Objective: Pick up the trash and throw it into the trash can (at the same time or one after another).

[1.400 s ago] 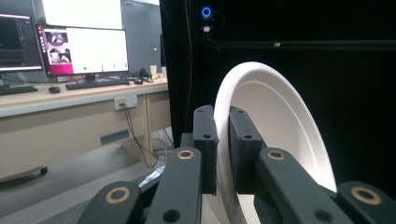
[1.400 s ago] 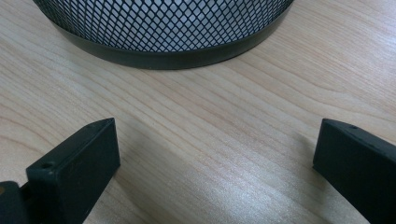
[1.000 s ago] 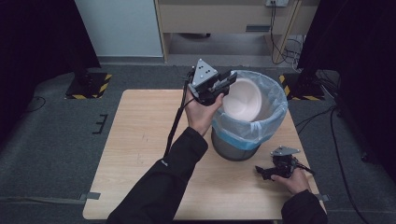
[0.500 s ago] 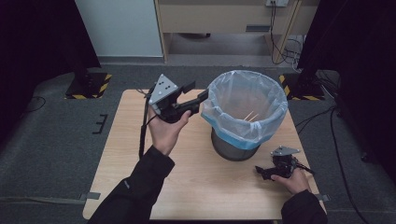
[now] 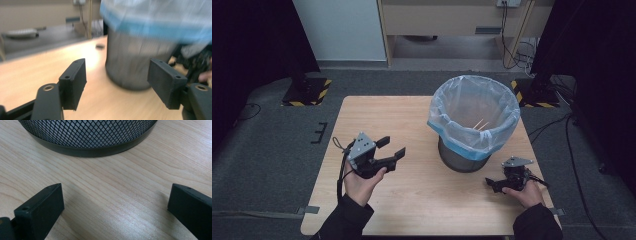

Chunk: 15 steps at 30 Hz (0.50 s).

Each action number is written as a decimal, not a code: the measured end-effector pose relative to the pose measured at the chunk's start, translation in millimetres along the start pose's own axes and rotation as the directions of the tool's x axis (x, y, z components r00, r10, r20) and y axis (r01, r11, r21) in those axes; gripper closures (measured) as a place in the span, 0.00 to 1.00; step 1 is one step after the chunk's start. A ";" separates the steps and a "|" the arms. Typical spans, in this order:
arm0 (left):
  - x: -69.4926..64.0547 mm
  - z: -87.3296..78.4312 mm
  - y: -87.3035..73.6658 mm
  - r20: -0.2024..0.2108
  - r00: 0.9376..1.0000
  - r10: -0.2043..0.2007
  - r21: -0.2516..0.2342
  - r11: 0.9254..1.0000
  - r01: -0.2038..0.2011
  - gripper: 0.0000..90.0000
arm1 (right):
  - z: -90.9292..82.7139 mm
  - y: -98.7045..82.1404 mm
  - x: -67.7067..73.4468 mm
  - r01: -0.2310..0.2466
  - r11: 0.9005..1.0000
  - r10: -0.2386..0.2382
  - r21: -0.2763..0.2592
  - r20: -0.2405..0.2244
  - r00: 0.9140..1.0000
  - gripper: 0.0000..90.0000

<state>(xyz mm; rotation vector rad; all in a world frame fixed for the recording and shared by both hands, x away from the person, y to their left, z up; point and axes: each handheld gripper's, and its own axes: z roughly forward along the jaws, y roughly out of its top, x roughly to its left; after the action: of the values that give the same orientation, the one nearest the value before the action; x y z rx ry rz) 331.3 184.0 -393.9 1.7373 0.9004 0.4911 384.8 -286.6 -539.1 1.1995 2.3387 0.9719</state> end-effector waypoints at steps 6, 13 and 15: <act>11.8 0.5 -51.2 -0.024 0.999 -0.033 0.167 0.985 0.037 0.27 | 0.1 0.0 0.1 0.000 1.000 0.000 -0.001 0.001 1.000 0.01; 35.0 0.1 -92.2 -0.098 0.993 -0.059 0.341 0.936 0.089 0.22 | 0.1 0.0 0.1 0.000 1.000 0.000 -0.002 0.001 1.000 0.01; 41.2 -0.5 -96.0 -0.124 0.991 -0.054 0.359 0.929 0.095 0.20 | 0.1 -0.1 0.3 -0.003 1.000 0.003 -0.001 0.000 1.000 0.01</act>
<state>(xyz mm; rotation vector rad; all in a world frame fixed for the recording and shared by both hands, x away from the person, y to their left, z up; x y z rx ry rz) 325.2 230.2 -487.4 2.0152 1.1931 0.3908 384.7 -286.4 -539.2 1.2027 2.3366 0.9736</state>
